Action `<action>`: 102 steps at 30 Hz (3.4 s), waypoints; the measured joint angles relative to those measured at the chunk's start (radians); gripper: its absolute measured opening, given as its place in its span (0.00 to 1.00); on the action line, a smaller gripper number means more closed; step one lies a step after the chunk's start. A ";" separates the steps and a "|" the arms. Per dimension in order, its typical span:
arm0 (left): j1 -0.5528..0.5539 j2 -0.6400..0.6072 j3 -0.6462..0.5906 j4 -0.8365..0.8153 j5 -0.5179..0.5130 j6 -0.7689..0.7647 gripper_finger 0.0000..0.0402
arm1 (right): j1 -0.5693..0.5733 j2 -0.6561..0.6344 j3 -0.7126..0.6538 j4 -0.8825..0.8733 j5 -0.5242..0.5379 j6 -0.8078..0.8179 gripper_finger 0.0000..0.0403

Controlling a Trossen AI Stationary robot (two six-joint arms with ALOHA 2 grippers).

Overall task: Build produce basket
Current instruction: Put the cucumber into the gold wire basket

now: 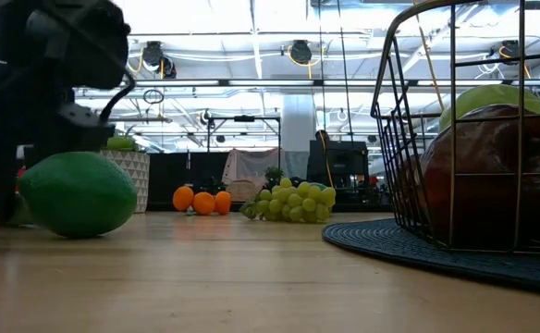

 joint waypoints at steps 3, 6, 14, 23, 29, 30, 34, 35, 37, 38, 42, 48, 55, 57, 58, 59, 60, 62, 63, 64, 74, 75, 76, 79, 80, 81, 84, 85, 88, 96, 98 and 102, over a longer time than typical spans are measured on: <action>0.000 0.000 0.031 -0.003 0.000 -0.010 0.39 | 0.000 0.000 0.000 0.000 0.000 -0.004 0.46; 0.000 0.000 0.079 -0.031 -0.009 -0.028 0.42 | 0.000 0.000 0.000 0.000 0.000 -0.005 0.46; 0.000 0.000 0.265 -0.189 -0.091 -0.095 0.40 | 0.000 -0.002 0.000 0.000 0.002 -0.033 0.46; 0.000 0.000 0.503 -0.211 -0.235 -0.205 0.42 | 0.000 -0.002 0.000 0.000 0.003 -0.030 0.46; 0.000 0.000 0.585 -0.165 -0.333 -0.337 0.42 | 0.000 -0.002 0.000 0.000 0.004 -0.030 0.46; 0.000 0.000 0.589 -0.150 -0.345 -0.361 0.42 | 0.000 -0.002 0.000 0.000 0.004 -0.029 0.46; 0.000 0.000 0.599 -0.079 -0.357 -0.443 0.42 | 0.000 -0.002 0.000 0.009 0.004 -0.029 0.46; 0.000 0.000 0.599 -0.063 -0.358 -0.460 0.42 | 0.000 -0.002 0.000 0.012 0.004 -0.029 0.46; 0.000 0.000 0.599 -0.033 -0.364 -0.504 0.42 | 0.000 -0.002 0.000 0.021 0.004 -0.029 0.46; 0.000 0.000 0.599 -0.017 -0.368 -0.530 0.42 | 0.000 -0.002 0.000 0.023 0.004 -0.029 0.46; 0.000 0.000 0.599 0.060 -0.375 -0.613 0.42 | -0.001 -0.002 0.000 0.028 0.004 -0.029 0.46; -0.001 0.000 0.599 0.250 -0.371 -0.665 0.42 | -0.002 -0.002 0.000 0.029 0.009 -0.029 0.46; -0.003 0.000 0.599 0.475 -0.281 -0.650 0.42 | -0.002 -0.002 0.000 0.054 0.051 -0.029 0.46; -0.003 0.000 0.599 0.509 -0.246 -0.655 0.42 | -0.002 -0.002 0.000 0.057 0.061 -0.029 0.46; -0.002 0.000 0.599 0.522 -0.226 -0.668 0.42 | -0.002 -0.002 0.000 0.058 0.061 -0.029 0.46; 0.000 0.000 0.599 0.532 -0.206 -0.682 0.42 | -0.002 -0.002 0.000 0.059 0.061 -0.029 0.46; 0.001 0.000 0.599 0.542 -0.186 -0.696 0.42 | -0.002 -0.002 0.000 0.060 0.061 -0.029 0.46; 0.004 0.000 0.599 0.569 -0.143 -0.727 0.42 | -0.002 -0.002 0.000 0.060 0.061 -0.029 0.46; 0.005 0.000 0.599 0.581 -0.122 -0.743 0.42 | -0.002 -0.002 0.000 0.060 0.061 -0.029 0.46; 0.005 0.000 0.599 0.596 -0.103 -0.757 0.42 | -0.002 -0.002 0.000 0.060 0.061 -0.029 0.46; 0.005 0.000 0.599 0.702 0.003 -0.867 0.42 | -0.002 -0.002 0.000 0.061 0.058 -0.029 0.46; 0.005 0.000 0.599 0.701 0.009 -0.881 0.42 | -0.002 -0.002 0.000 0.061 0.058 -0.029 0.46; 0.005 0.000 0.599 0.701 0.018 -0.892 0.42 | -0.002 -0.002 0.000 0.061 0.058 -0.029 0.46; 0.005 0.000 0.599 0.701 0.024 -0.906 0.42 | -0.002 -0.002 0.000 0.061 0.058 -0.029 0.46; 0.005 0.000 0.599 0.701 0.025 -0.905 0.42 | -0.002 -0.002 0.000 0.061 0.058 -0.029 0.46; 0.005 0.000 0.599 0.701 0.025 -0.904 0.42 | -0.002 -0.002 0.000 0.061 0.058 -0.029 0.46; 0.005 0.000 0.599 0.701 0.025 -0.901 0.42 | -0.002 -0.002 0.000 0.061 0.058 -0.029 0.46; 0.005 0.000 0.599 0.701 0.023 -0.901 0.42 | -0.002 -0.002 0.000 0.061 0.058 -0.029 0.46; 0.005 0.000 0.599 0.702 0.015 -0.876 0.42 | -0.002 -0.002 0.000 0.061 0.058 -0.029 0.46; 0.005 0.000 0.599 0.703 0.008 -0.808 0.42 | -0.002 -0.002 0.000 0.061 0.058 -0.029 0.46; 0.005 0.000 0.599 0.703 0.007 -0.774 0.42 | -0.002 -0.002 0.000 0.061 0.058 -0.030 0.46; 0.005 0.000 0.598 0.704 0.006 -0.654 0.42 | -0.002 -0.002 0.000 0.061 0.057 -0.036 0.46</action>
